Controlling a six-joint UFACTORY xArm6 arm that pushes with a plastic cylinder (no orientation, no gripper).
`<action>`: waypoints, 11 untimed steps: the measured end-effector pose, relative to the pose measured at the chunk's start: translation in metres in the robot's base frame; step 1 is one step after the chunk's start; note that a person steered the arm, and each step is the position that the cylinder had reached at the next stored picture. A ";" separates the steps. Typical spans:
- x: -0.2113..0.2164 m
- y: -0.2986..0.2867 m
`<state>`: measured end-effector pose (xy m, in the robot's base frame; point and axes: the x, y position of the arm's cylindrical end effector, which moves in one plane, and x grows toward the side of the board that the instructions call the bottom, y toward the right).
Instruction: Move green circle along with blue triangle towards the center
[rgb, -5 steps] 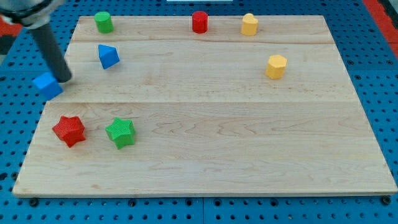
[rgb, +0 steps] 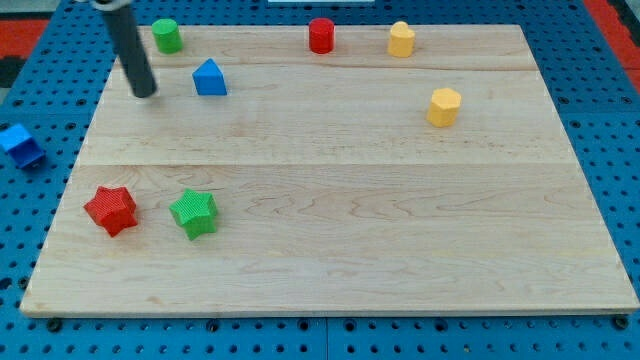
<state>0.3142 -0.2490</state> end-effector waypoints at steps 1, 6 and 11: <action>-0.067 -0.014; -0.071 0.078; 0.243 0.219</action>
